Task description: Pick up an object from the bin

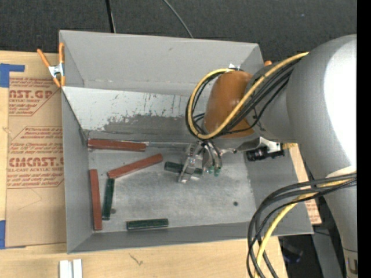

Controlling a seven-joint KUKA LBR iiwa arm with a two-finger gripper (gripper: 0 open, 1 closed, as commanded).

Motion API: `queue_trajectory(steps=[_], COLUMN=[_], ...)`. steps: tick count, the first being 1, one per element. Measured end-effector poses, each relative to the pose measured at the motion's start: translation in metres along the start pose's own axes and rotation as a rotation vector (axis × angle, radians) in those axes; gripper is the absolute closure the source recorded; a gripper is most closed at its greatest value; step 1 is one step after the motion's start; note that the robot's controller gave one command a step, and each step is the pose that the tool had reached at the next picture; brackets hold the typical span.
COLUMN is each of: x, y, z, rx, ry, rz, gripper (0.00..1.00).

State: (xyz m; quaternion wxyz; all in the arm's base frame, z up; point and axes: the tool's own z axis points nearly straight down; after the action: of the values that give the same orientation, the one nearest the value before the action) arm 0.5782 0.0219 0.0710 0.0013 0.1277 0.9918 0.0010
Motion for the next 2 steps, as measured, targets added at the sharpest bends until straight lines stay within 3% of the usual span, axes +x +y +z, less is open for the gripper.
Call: queue_trajectory(steps=[2], x=[0.002], y=[0.000], z=[-0.016], rx=[0.002], ry=[0.006], rz=[0.000], gripper=[1.00])
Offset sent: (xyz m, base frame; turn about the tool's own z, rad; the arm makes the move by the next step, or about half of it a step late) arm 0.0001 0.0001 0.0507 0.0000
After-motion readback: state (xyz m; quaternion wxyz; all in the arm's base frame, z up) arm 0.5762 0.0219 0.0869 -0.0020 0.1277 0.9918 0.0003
